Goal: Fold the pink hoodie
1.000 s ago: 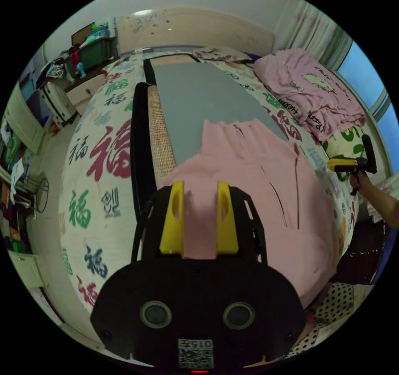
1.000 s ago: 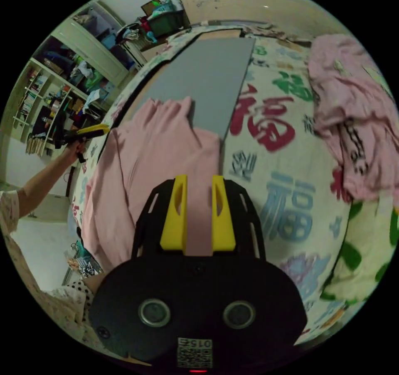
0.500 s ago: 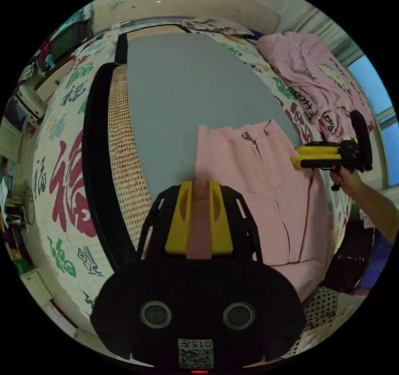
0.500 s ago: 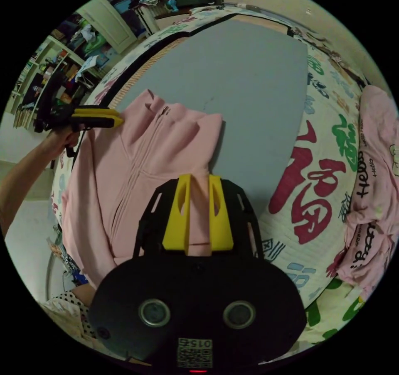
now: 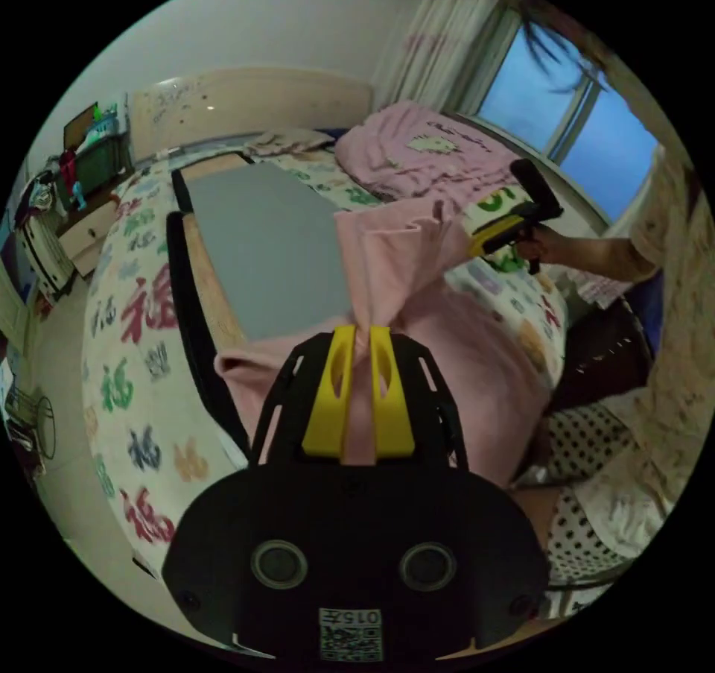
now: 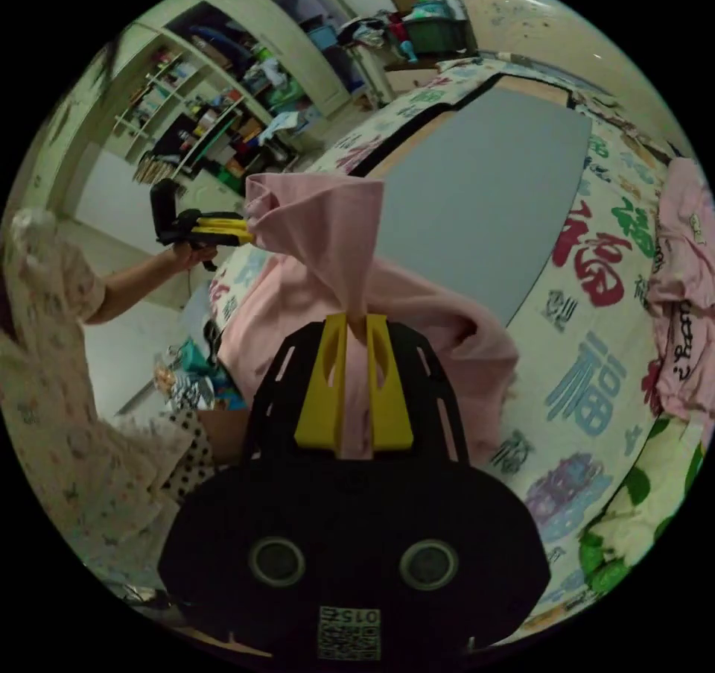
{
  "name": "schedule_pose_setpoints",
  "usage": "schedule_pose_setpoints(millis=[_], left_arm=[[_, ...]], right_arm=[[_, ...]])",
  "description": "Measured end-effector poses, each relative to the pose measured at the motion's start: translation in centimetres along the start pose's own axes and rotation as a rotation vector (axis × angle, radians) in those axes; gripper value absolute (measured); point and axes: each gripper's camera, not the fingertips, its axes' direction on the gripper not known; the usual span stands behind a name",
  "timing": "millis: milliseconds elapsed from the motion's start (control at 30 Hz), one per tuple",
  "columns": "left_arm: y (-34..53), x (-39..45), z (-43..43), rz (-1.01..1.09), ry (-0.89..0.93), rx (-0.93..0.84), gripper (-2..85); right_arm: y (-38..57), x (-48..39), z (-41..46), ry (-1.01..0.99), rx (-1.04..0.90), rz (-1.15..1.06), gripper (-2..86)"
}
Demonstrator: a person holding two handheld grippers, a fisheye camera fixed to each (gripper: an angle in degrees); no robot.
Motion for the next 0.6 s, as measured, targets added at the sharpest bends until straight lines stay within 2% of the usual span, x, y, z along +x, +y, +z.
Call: schedule_pose_setpoints(millis=[100, 200, 300, 433, 600], left_arm=[[8.4, 6.0, -0.7, -0.026, 0.086, -0.133, 0.8], [16.3, 10.3, 2.1, -0.076, 0.129, -0.274, 0.9], [22.1, 12.5, 6.0, -0.114, 0.059, -0.454, 1.2], [25.2, 12.3, 5.3, -0.213, -0.014, -0.509, 1.4], [26.1, 11.5, 1.4, -0.324, -0.005, -0.346, 2.1]], right_arm=[[5.5, -3.3, 3.5, -0.006, -0.173, 0.014, 5.1], [10.6, -4.5, 9.2, 0.026, -0.363, 0.104, 4.1], [13.7, -4.1, 12.6, 0.096, -0.521, 0.224, 2.4], [14.7, -2.8, 11.4, 0.063, -0.420, 0.318, 1.3], [13.8, -1.5, 11.1, -0.012, -0.269, 0.308, 0.6]])
